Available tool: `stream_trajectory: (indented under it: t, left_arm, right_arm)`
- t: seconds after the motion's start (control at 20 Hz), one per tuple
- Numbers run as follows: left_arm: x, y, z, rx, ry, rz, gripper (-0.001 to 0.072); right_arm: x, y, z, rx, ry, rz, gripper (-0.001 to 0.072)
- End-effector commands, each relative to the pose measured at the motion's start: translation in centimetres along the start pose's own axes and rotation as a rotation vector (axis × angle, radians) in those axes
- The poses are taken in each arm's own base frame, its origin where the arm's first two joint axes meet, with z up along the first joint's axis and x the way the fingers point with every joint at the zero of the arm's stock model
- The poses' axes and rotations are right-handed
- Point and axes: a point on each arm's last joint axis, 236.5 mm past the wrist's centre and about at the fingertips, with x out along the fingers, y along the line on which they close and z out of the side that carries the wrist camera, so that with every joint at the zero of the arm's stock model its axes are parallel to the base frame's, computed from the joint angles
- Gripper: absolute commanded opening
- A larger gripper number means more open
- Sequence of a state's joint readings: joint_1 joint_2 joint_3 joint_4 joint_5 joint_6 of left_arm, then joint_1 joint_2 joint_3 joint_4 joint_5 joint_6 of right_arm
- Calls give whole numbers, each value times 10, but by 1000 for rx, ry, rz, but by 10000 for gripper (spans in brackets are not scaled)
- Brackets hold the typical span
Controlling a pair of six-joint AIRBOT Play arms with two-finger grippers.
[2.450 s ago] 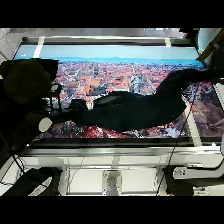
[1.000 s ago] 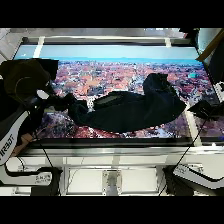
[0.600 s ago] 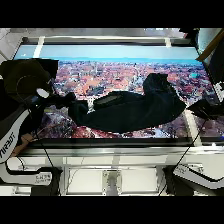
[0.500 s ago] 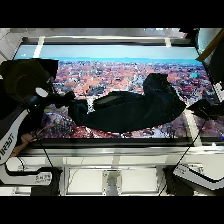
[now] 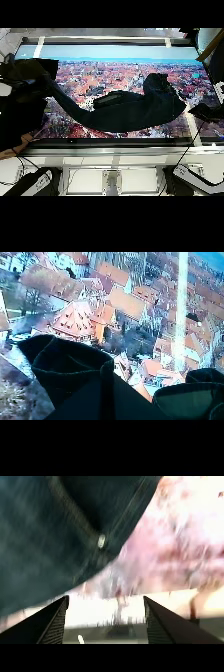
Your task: Fold the clothes and pants, and hang the long-sleeved shirts on hangers.
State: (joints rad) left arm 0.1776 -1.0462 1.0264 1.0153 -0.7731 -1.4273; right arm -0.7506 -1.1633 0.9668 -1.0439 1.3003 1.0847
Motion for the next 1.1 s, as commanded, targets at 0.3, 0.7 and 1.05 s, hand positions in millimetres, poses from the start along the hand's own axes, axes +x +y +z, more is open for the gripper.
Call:
stream_trajectory:
  t: [0.3, 0.7, 1.05]
  left_arm:
    - [-33, -3, 5, 62, -25, 24, 17]
    - [-34, -2, 17, 25, -78, 29, 17]
    - [-75, 13, 98, -27, -343, 71, 17]
  right_arm:
    - [82, -37, 40, 238, -83, 87, 517]
    - [132, -17, 46, 179, -51, 177, 473]
    - [37, 31, 98, 16, -142, 283, 58]
